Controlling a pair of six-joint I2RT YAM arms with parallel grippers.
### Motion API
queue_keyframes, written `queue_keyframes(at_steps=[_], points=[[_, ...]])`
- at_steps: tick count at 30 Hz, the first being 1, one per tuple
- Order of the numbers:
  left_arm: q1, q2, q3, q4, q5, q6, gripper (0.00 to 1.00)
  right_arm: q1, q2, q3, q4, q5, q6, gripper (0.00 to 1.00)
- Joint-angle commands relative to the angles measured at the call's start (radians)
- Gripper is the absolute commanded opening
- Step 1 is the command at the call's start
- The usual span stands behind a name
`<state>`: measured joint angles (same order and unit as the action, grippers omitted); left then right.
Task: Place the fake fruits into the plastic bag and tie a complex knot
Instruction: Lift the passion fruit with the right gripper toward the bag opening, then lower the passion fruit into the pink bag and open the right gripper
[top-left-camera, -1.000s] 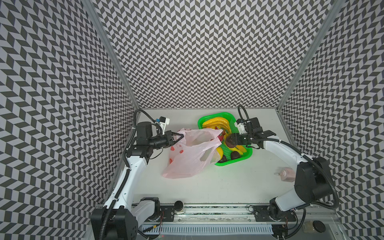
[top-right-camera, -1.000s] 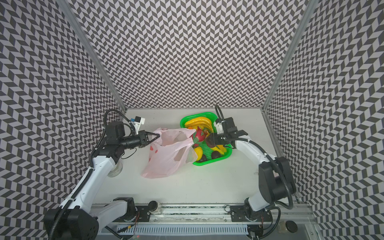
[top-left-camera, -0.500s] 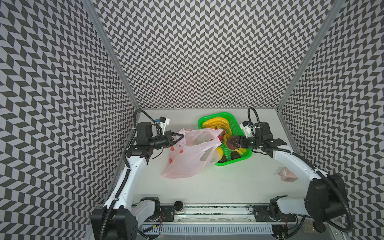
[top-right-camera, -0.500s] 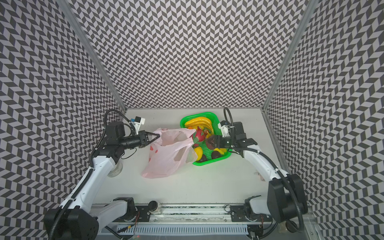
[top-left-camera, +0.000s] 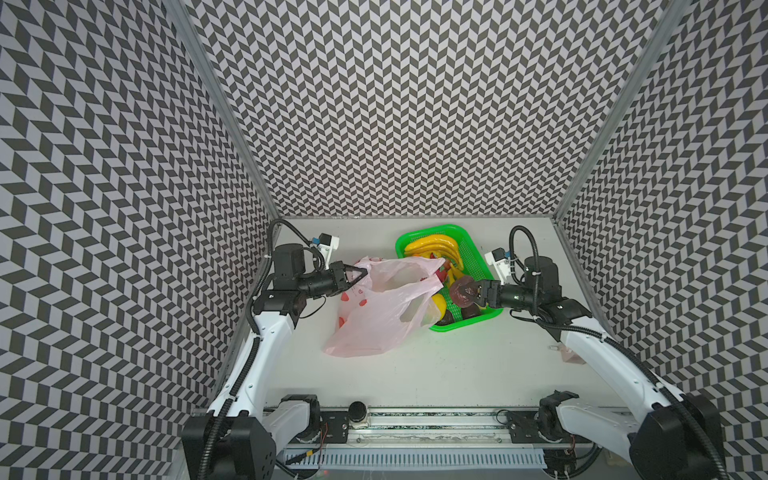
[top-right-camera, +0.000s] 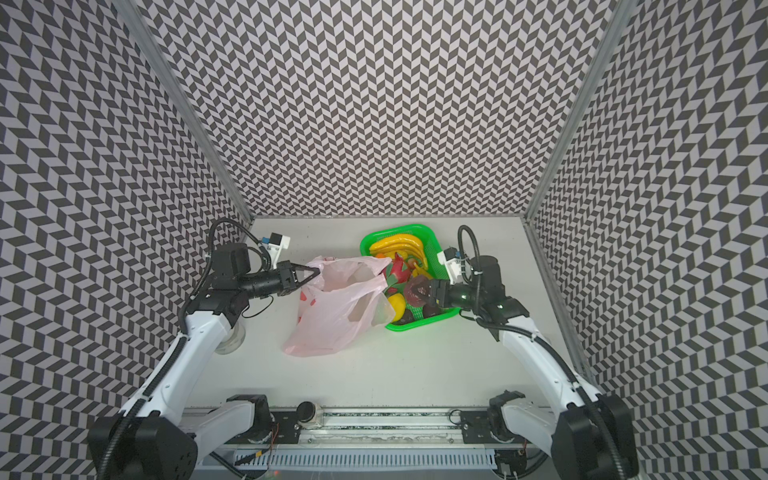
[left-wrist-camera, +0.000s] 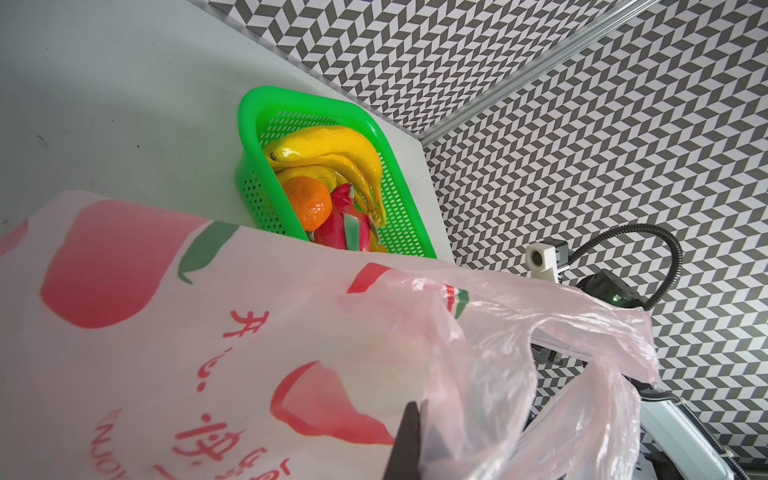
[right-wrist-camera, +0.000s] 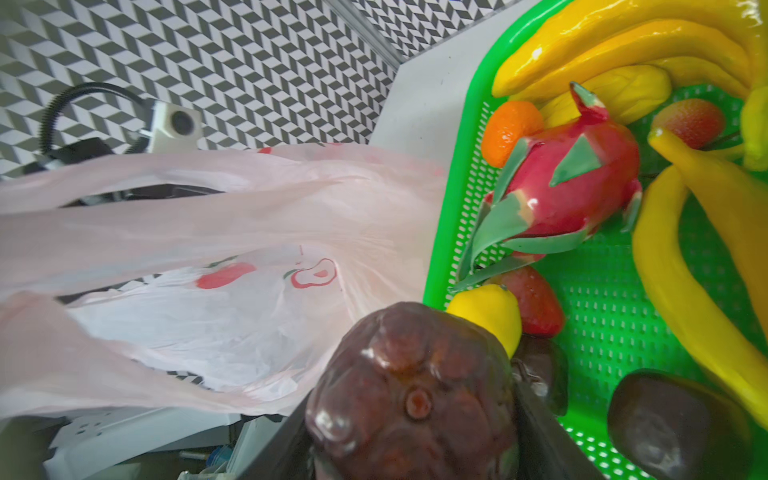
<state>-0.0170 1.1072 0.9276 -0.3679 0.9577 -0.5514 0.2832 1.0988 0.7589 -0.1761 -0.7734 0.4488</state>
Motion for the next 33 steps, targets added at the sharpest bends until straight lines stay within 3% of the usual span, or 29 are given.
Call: queue_keyframes(at_steps=[1, 7, 15, 24, 33], points=[[0.005, 0.004, -0.002, 0.004, -0.004, 0.003, 0.00, 0.055, -0.034, 0.014, 0.144, -0.045, 0.070, 0.51], [0.003, 0.000, -0.005, 0.003, -0.001, 0.005, 0.00, 0.213, 0.007, 0.041, 0.225, 0.041, 0.118, 0.51], [-0.002, -0.014, -0.009, 0.004, 0.012, 0.002, 0.00, 0.336, 0.090, 0.103, 0.314, 0.132, 0.142, 0.51], [-0.014, -0.023, -0.013, 0.019, 0.013, -0.012, 0.00, 0.444, 0.165, 0.131, 0.410, 0.202, 0.160, 0.52], [-0.017, -0.033, -0.016, 0.030, 0.012, -0.025, 0.00, 0.487, 0.298, 0.174, 0.407, 0.285, 0.127, 0.56]])
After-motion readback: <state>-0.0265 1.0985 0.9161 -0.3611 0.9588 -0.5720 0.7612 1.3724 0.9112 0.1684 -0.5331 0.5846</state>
